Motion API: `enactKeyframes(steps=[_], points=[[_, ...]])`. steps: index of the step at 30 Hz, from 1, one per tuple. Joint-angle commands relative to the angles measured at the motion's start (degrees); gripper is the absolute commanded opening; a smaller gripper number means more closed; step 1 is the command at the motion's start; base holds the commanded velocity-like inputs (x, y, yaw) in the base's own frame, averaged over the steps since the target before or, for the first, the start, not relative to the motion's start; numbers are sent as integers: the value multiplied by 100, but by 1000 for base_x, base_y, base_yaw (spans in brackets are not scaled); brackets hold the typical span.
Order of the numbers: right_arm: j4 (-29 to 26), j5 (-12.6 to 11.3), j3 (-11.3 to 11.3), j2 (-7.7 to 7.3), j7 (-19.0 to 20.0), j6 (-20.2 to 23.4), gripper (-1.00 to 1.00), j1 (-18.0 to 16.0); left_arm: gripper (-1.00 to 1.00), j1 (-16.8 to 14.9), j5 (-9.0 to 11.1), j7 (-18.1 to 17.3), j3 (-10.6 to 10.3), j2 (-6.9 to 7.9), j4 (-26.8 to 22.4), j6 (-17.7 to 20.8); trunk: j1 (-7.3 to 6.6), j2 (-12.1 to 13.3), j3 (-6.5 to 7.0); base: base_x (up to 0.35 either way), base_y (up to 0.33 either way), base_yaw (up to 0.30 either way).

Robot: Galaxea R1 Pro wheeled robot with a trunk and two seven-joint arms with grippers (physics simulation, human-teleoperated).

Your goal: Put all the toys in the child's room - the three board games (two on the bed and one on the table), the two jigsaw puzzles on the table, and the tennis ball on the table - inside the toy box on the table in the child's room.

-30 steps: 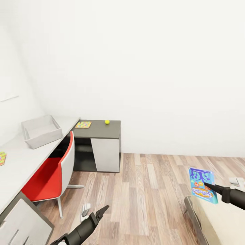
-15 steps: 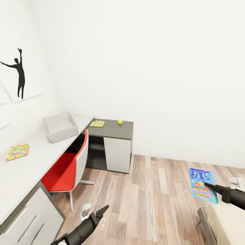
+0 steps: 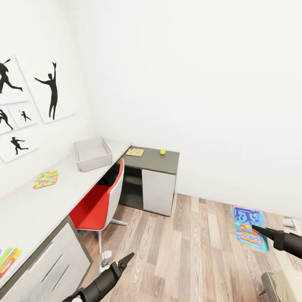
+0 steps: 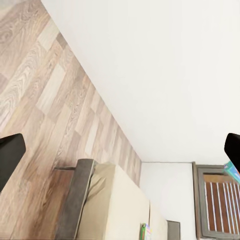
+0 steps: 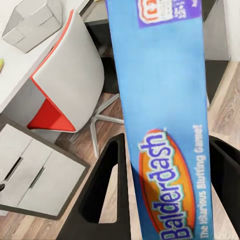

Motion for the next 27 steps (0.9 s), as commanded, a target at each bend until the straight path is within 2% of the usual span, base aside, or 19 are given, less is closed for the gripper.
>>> enactKeyframes(steps=[1,11,27], points=[[-2,7,-7,-2,26,50,-100,-7,100,-5,40,-2,5,-3,-1,43,5,-12,-12,178,0,97],[15,8,-7,15,18,47,-100,-8,100,9,34,12,-10,-10,-11,34,5,-12,-10,228,0,35],[220,-12,-13,4,19,-124,-100,-15,100,-26,7,-3,-57,-35,-37,108,5,-12,-10,32,0,3]])
